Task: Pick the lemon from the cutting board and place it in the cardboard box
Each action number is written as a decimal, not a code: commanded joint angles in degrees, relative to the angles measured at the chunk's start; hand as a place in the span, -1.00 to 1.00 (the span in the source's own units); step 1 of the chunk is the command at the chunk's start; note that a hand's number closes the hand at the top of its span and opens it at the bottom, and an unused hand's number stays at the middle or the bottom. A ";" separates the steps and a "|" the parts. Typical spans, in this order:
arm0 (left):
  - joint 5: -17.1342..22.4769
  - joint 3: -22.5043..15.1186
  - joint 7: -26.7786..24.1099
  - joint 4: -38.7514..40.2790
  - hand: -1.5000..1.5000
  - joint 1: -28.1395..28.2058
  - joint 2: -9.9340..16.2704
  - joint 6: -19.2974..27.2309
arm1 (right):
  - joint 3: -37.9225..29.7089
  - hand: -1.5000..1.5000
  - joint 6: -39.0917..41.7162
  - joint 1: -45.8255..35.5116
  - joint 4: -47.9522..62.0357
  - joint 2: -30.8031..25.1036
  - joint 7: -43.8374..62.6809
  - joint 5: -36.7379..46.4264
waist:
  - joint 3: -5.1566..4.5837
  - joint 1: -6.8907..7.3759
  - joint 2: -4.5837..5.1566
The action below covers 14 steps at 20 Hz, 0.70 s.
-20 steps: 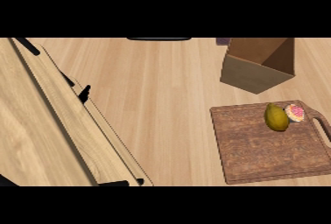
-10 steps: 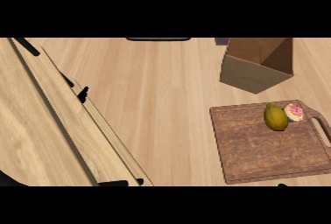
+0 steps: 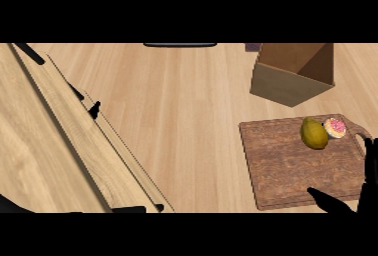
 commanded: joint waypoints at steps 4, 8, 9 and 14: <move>-2.67 3.61 -2.33 5.65 0.00 -3.75 -2.23 -2.33 | 0.63 -1.00 -0.42 -2.37 2.86 1.07 0.65 4.50 | -0.01 -0.20 0.00; -3.42 3.26 2.25 1.48 0.00 -2.49 -3.12 -3.17 | -2.98 -1.00 4.98 -7.87 5.57 -2.99 1.31 0.85 | 0.00 -0.03 -0.02; -6.12 2.24 -0.21 3.62 0.00 -2.54 -4.74 -0.66 | -0.92 -1.00 4.38 -10.22 7.76 -1.14 3.54 4.34 | 0.00 0.00 0.01; -5.67 4.91 -1.13 5.73 0.00 -3.45 -5.73 -2.89 | -4.74 -1.00 -0.44 -12.39 15.70 -2.96 -1.57 0.49 | 0.00 -0.13 0.03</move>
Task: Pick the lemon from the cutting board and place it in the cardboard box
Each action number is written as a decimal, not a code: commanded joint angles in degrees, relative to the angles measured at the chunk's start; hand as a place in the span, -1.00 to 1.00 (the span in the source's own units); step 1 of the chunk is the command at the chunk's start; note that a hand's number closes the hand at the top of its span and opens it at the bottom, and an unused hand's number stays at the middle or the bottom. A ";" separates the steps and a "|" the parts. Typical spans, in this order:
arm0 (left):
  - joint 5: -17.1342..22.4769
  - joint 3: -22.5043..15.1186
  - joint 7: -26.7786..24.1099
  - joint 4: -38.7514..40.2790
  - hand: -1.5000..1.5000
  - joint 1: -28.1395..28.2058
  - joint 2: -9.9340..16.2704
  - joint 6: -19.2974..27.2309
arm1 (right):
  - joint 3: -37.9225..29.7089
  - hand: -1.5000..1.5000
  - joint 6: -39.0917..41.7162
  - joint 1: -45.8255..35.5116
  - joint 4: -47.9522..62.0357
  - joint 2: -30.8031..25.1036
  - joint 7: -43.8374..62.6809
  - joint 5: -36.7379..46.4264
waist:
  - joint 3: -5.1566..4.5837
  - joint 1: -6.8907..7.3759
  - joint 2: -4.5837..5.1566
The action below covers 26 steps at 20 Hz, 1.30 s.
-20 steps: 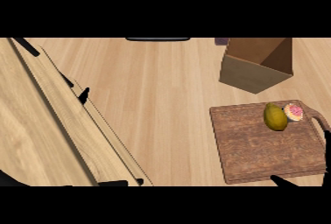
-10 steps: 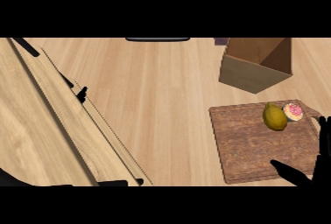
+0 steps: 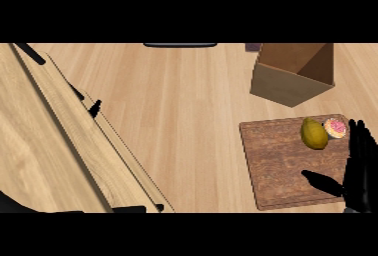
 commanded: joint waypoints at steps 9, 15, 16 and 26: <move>-2.86 3.07 4.56 -3.47 0.00 -1.15 -2.13 -2.11 | 0.17 -1.00 -3.53 -7.41 11.52 1.18 1.34 2.87 | -0.02 0.05 0.10; -2.66 3.32 2.57 -2.59 0.00 0.96 -3.14 -3.57 | -3.20 -1.00 -4.47 -9.88 18.75 -1.75 -4.35 -2.72 | 0.00 0.26 0.11; -3.01 3.73 1.36 -2.55 0.00 1.25 -3.58 -3.08 | -1.50 -1.00 0.37 -9.61 12.91 -1.70 -0.97 -1.96 | -0.03 0.07 0.06; -4.33 3.00 3.86 -4.89 0.00 1.39 -5.04 -4.25 | -3.60 -1.00 -3.56 -13.05 22.89 -3.18 -5.72 -4.11 | -0.02 0.07 0.07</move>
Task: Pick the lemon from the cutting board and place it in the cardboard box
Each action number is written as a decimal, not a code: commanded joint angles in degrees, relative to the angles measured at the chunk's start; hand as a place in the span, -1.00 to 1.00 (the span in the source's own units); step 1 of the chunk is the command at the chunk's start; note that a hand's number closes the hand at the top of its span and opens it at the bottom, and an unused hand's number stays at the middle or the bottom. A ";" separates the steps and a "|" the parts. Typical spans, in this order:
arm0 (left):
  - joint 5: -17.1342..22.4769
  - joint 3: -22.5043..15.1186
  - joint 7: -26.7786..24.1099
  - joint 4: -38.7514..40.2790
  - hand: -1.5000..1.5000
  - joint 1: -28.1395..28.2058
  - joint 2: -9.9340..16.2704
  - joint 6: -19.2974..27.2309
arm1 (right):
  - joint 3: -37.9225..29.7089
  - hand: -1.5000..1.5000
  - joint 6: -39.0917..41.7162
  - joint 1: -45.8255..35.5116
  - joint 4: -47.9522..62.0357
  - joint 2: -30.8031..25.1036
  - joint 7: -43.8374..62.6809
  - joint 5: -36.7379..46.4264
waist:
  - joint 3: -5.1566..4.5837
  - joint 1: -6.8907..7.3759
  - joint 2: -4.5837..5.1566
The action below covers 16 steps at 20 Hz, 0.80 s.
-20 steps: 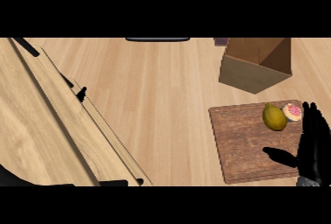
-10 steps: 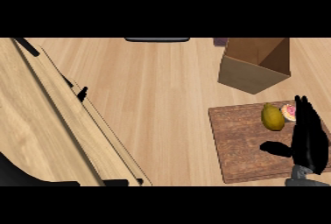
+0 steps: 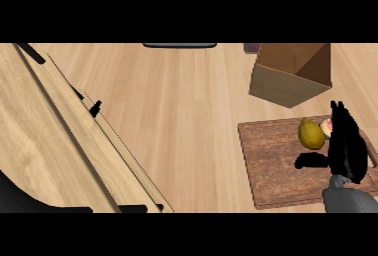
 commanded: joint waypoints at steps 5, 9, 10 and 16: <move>-1.70 -0.63 -0.05 -1.34 0.00 1.51 -1.86 1.31 | -0.43 1.00 -8.82 -1.24 6.70 -1.96 -2.24 5.65 | 0.81 0.37 0.50; -2.64 -1.12 1.47 2.01 0.00 -2.74 -3.39 1.81 | -0.08 1.00 -12.49 -3.43 5.67 -2.24 -1.28 8.91 | 0.79 -0.04 0.53; -1.66 -0.48 -1.22 -1.36 0.00 2.69 -1.58 0.40 | -0.78 1.00 -17.35 -3.16 9.58 -1.36 -1.97 10.21 | 0.82 0.52 0.52; -0.36 1.77 0.76 -2.55 0.00 0.63 0.17 -1.93 | -0.79 1.00 -18.98 -3.48 4.48 -0.62 2.18 13.51 | 0.78 0.22 0.39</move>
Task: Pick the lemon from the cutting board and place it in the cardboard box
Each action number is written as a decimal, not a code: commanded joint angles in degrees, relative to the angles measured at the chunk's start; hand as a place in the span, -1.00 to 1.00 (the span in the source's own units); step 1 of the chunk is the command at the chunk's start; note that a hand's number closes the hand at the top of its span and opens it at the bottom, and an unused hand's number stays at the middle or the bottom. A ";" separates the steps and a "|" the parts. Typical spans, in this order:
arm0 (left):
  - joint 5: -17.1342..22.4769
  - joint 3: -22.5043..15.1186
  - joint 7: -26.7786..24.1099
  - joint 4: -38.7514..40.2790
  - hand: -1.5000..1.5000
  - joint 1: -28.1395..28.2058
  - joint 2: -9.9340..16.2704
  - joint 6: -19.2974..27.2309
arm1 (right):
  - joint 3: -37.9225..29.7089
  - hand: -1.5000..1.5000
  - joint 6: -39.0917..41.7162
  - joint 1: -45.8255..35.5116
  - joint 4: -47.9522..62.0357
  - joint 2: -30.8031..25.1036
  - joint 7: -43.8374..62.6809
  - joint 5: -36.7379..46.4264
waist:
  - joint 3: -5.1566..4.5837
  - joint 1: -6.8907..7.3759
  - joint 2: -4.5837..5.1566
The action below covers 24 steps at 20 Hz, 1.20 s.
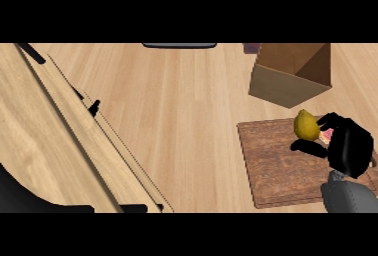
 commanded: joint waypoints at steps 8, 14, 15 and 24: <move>-0.88 -1.16 -1.13 0.39 0.00 -1.18 -0.95 -1.08 | 9.19 1.00 10.38 -7.33 0.63 9.33 12.86 19.21 | 0.70 2.89 1.12; -1.82 -4.21 0.71 0.17 0.00 -4.84 -2.57 -2.51 | 17.33 1.00 32.19 -25.96 8.91 9.50 22.62 15.54 | 0.74 7.83 1.60; -1.07 -3.37 0.33 0.98 0.00 -4.86 -2.40 -2.74 | 19.11 1.00 34.10 -29.94 9.95 9.53 26.52 14.75 | 0.75 7.47 1.47; -1.16 -0.94 -0.02 2.07 0.00 -3.59 -1.91 -0.92 | 21.91 1.00 45.88 -56.67 16.90 9.59 48.07 9.22 | 0.86 2.82 0.84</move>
